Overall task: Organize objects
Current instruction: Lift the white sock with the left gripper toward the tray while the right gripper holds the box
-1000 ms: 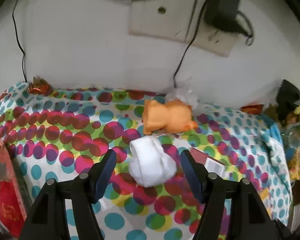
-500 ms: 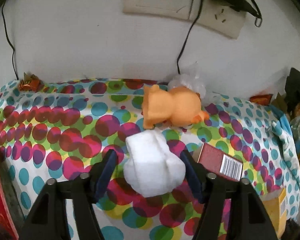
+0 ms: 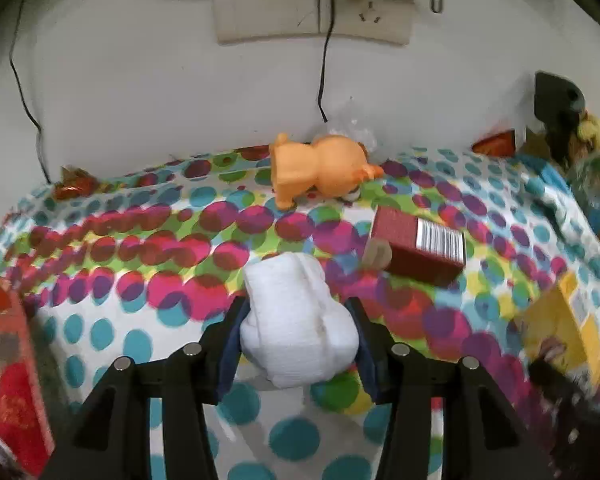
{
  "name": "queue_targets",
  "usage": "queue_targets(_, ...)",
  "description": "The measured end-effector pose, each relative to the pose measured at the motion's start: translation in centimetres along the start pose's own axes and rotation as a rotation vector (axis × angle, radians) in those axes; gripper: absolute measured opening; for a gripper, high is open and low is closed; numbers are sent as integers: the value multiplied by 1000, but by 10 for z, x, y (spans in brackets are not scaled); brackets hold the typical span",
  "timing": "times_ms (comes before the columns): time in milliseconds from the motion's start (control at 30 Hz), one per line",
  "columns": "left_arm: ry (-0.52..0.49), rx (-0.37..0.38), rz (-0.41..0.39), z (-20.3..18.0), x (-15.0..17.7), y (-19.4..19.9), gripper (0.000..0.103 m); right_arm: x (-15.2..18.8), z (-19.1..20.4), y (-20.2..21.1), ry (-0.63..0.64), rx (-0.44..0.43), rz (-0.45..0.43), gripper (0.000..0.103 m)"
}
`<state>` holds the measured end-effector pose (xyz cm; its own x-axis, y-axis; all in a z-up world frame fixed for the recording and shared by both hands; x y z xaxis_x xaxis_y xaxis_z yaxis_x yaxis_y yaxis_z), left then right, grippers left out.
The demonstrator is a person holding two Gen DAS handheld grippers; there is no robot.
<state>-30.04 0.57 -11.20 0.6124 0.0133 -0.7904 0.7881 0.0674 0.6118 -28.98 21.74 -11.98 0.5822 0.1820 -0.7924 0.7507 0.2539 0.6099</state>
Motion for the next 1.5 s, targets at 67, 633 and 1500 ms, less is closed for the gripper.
queue_targets(67, -31, -12, -7, -3, 6, 7, 50, -1, 1, 0, 10, 9, 0, 28)
queue_targets(633, -83, -48, -26, -10, 32, 43, 50, -3, 1, -1, 30, 25, 5, 28)
queue_targets(1500, 29, 45, 12, 2, 34, 37, 52, -4, 2, -1, 54, 42, 4, 28)
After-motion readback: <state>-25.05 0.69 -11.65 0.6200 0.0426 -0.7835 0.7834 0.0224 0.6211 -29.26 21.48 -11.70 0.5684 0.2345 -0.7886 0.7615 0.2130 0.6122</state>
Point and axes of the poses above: each gripper's, at about its wrist camera, not at the fingertips, and y roughly against the way its jaws point, z to its left, x to its underside, the point moved 5 cm from there along -y, roughly the way its jaws point, and after that the axes turned 13 degrees about -z, right-handed, at the moved point
